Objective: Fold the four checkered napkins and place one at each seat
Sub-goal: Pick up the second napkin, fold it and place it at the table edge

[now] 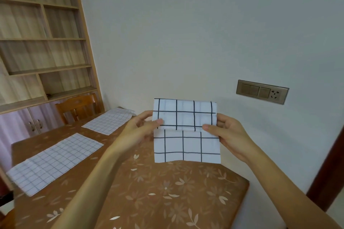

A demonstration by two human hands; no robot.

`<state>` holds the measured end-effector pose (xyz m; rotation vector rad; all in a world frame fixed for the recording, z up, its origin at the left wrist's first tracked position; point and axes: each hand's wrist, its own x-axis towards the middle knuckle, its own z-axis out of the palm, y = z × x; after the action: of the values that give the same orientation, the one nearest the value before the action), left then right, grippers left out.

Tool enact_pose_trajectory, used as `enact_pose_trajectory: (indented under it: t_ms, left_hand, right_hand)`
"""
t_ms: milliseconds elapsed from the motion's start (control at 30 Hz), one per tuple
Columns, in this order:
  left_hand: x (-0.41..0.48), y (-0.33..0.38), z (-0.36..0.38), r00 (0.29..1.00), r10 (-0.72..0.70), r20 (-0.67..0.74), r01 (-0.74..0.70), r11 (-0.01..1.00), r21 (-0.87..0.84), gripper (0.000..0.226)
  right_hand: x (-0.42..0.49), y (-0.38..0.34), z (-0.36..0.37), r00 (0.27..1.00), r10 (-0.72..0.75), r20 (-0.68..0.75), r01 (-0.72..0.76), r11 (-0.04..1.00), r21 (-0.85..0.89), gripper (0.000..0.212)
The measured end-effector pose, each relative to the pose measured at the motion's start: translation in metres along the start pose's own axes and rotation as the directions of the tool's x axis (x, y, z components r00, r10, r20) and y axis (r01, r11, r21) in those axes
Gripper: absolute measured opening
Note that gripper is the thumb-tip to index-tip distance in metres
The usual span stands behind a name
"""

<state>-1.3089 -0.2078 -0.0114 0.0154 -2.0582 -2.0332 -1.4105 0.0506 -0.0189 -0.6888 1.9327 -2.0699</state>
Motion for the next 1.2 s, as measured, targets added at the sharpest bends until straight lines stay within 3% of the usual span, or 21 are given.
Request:
enact_pose_trajectory:
  t_ms: [167, 300, 500, 633, 767, 867, 933, 1000, 1067, 1133, 1200]
  left_hand:
    - [-0.002, -0.004, 0.000, 0.996, 0.021, 0.084, -0.034, 0.988, 0.148, 0.034]
    - [-0.001, -0.004, -0.001, 0.998, 0.033, 0.044, -0.038, 0.992, 0.120, 0.034]
    - [0.000, -0.005, -0.003, 0.997, -0.008, 0.081, 0.006, 1.000, 0.018, 0.035]
    - [0.000, -0.003, -0.004, 0.995, -0.061, 0.085, 0.070, 0.992, -0.101, 0.029]
    - [0.005, -0.002, -0.008, 0.986, -0.151, 0.068, 0.162, 0.969, -0.189, 0.044]
    - [0.005, 0.000, -0.007, 0.985, -0.153, 0.082, 0.162, 0.979, -0.123, 0.036]
    - [0.005, -0.002, -0.006, 0.994, -0.105, 0.033, 0.106, 0.993, -0.045, 0.015]
    - [0.004, -0.006, -0.004, 0.998, -0.069, 0.006, 0.070, 0.995, -0.076, 0.022]
    - [0.005, -0.008, 0.000, 0.998, -0.045, -0.048, 0.037, 0.989, -0.146, 0.028]
    - [0.004, -0.009, 0.007, 0.992, -0.010, -0.127, -0.010, 0.987, -0.163, 0.030]
    - [0.002, -0.013, 0.016, 0.985, 0.017, -0.172, -0.046, 0.985, -0.167, 0.032]
  right_hand:
    - [0.000, -0.005, -0.004, 1.000, -0.011, -0.010, 0.011, 0.999, 0.044, 0.037]
    - [-0.004, -0.006, -0.004, 0.992, 0.035, 0.120, -0.028, 0.998, -0.055, 0.038]
    - [-0.004, -0.002, -0.001, 1.000, -0.020, 0.014, 0.021, 0.994, -0.108, 0.025]
    - [-0.004, -0.006, -0.003, 0.998, -0.059, 0.020, 0.061, 0.991, -0.123, 0.021]
    - [-0.006, -0.009, -0.007, 0.991, -0.125, 0.041, 0.130, 0.969, -0.209, 0.042]
    - [-0.006, -0.011, -0.007, 0.991, -0.106, 0.077, 0.118, 0.976, -0.184, 0.055]
    - [-0.006, -0.010, -0.006, 0.994, -0.091, 0.066, 0.099, 0.988, -0.122, 0.051]
    - [-0.003, -0.008, -0.006, 0.998, -0.041, 0.039, 0.039, 0.998, 0.059, 0.041]
    - [-0.002, -0.002, -0.004, 0.996, 0.044, 0.080, -0.069, 0.936, 0.345, 0.041]
    - [-0.004, 0.007, 0.001, 0.988, 0.087, 0.130, -0.140, 0.870, 0.474, 0.072]
    - [-0.008, 0.017, 0.011, 0.981, 0.089, 0.174, -0.159, 0.881, 0.445, 0.092]
